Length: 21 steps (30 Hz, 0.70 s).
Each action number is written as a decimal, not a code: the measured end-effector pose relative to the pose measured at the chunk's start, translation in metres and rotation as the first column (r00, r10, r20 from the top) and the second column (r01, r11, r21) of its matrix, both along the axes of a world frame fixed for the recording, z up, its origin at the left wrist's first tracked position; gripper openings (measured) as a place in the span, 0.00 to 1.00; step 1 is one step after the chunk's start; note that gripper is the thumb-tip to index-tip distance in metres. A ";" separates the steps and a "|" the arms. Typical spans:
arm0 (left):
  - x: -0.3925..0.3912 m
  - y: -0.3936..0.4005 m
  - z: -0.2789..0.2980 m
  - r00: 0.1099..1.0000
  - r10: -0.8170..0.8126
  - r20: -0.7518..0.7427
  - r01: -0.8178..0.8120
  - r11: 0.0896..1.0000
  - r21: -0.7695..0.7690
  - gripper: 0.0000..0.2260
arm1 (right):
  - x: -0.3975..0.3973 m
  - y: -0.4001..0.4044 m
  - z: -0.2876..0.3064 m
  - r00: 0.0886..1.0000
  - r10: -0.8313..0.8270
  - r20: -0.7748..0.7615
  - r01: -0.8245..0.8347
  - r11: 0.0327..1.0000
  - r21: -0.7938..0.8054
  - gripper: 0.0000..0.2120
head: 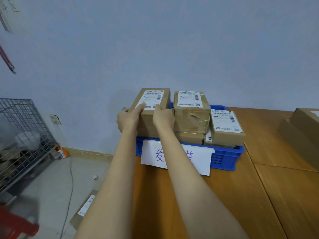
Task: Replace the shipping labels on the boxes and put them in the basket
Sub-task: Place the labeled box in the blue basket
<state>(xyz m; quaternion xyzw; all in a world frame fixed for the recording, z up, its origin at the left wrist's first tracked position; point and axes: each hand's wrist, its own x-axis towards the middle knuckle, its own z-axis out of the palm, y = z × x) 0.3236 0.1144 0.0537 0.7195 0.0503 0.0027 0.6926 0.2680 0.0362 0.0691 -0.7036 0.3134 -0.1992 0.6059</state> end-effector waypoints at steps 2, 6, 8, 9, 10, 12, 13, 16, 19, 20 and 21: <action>0.003 -0.002 -0.006 1.000 -0.007 -0.009 0.007 1.000 0.015 0.17 | 0.005 0.000 -0.006 1.000 -0.016 -0.008 0.016 1.000 0.016 0.25; 0.006 -0.004 -0.019 1.000 0.003 -0.012 -0.002 0.996 0.087 0.18 | 0.010 0.004 -0.016 0.998 -0.061 -0.034 0.058 0.995 -0.081 0.25; 0.004 -0.003 -0.023 1.000 0.005 0.022 -0.008 0.987 0.158 0.14 | 0.009 0.004 -0.021 0.997 -0.067 -0.035 0.061 0.984 -0.166 0.23; 0.004 -0.003 -0.025 0.999 -0.005 0.045 -0.004 0.983 0.186 0.13 | 0.009 0.004 -0.023 0.997 -0.065 -0.031 0.057 0.977 -0.204 0.22; 0.003 -0.002 -0.027 0.998 -0.021 0.067 0.006 0.976 0.217 0.13 | 0.007 0.004 -0.026 0.998 -0.059 -0.028 0.051 0.970 -0.238 0.21; 0.005 -0.001 -0.030 0.994 -0.045 0.100 0.017 0.963 0.267 0.13 | 0.006 0.004 -0.029 0.997 -0.038 -0.061 0.017 0.951 -0.309 0.21; 0.005 -0.001 -0.032 0.993 -0.051 0.108 0.019 0.959 0.284 0.14 | 0.006 0.005 -0.029 0.995 -0.028 -0.100 -0.009 0.939 -0.344 0.21; 0.007 -0.001 -0.040 0.987 -0.012 0.160 -0.074 0.850 0.522 0.17 | 0.004 0.006 -0.033 0.965 -0.056 -0.255 -0.087 0.853 -0.515 0.25; 0.006 -0.001 -0.049 0.988 -0.004 0.156 -0.104 0.725 0.681 0.21 | 0.001 0.007 -0.040 0.941 -0.154 -0.300 -0.116 0.688 -0.717 0.17; 0.004 -0.001 -0.050 0.988 0.011 0.156 -0.118 0.712 0.693 0.23 | 0.002 0.007 -0.042 0.943 -0.162 -0.291 -0.111 0.670 -0.734 0.16; 0.003 -0.002 -0.051 0.985 0.034 0.167 -0.141 0.713 0.687 0.24 | 0.002 0.007 -0.044 0.943 -0.159 -0.292 -0.115 0.668 -0.735 0.15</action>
